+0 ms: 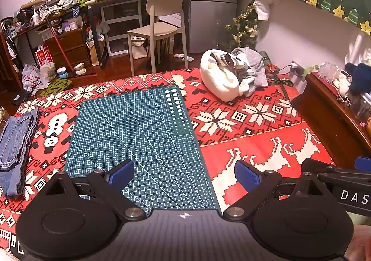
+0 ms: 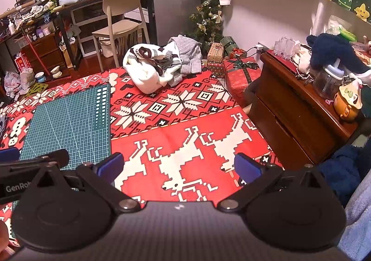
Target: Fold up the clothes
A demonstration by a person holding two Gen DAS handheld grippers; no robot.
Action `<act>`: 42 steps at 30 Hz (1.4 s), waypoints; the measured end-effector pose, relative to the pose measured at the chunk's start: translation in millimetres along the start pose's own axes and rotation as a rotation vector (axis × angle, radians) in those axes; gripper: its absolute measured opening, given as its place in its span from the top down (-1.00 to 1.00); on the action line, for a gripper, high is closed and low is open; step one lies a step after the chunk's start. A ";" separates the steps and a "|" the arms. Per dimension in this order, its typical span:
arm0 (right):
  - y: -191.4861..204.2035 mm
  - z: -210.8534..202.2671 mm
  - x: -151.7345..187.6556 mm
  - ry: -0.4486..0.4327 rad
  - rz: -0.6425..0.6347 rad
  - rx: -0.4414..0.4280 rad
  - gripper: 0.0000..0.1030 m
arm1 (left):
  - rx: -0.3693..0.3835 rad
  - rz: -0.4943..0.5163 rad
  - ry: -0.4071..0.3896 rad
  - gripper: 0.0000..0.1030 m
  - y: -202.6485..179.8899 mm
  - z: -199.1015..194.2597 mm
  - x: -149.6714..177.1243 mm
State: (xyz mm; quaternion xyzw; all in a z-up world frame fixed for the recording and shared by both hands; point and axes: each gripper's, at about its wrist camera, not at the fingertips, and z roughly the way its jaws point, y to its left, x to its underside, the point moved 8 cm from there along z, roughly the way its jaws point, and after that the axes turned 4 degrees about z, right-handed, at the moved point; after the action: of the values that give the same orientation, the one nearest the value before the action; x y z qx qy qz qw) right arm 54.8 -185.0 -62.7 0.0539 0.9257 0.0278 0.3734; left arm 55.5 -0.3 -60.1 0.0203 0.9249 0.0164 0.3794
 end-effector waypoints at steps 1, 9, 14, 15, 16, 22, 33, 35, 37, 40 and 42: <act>0.0 0.1 0.0 0.000 0.000 0.000 -0.99 | 0.000 0.000 0.000 -0.82 -0.1 -0.1 -0.1; 0.9 1.1 0.1 -0.001 -0.011 0.016 -0.99 | 0.006 -0.009 0.006 -0.82 0.8 2.3 0.6; 0.3 1.9 -0.2 0.000 -0.008 0.014 -0.99 | 0.015 -0.017 0.007 -0.82 1.8 3.1 0.5; 0.2 2.0 -0.2 0.000 -0.006 0.012 -0.99 | 0.018 -0.020 0.004 -0.82 2.0 3.2 0.1; 0.3 2.2 -0.1 0.000 -0.007 0.014 -0.99 | 0.022 -0.024 0.004 -0.82 2.1 3.7 -0.4; 2.0 1.6 -0.9 -0.003 -0.014 0.020 -0.99 | 0.047 -0.046 -0.008 -0.82 3.3 6.2 -4.0; 7.4 29.8 -28.0 0.036 0.069 0.055 -0.99 | 0.064 -0.085 0.036 -0.85 20.1 35.9 -31.9; 10.0 42.5 -35.8 0.048 0.074 0.068 -0.99 | 0.075 -0.087 0.052 -0.85 23.6 45.1 -37.9; 13.0 54.1 -46.0 0.046 0.088 0.071 -0.99 | 0.086 -0.100 0.070 -0.85 27.1 55.5 -43.9; 17.4 70.2 -67.5 0.020 0.119 0.056 -0.99 | 0.072 -0.123 0.063 -0.85 32.5 67.7 -56.2; 18.7 81.3 -84.0 -0.013 0.139 0.047 -0.99 | 0.064 -0.131 0.047 -0.85 34.8 75.2 -65.8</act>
State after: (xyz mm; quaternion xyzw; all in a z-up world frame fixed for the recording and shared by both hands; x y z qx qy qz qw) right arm 172.8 -175.6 -61.7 0.1269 0.9177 0.0317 0.3752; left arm 156.0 32.3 -65.9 -0.0284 0.9329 -0.0375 0.3570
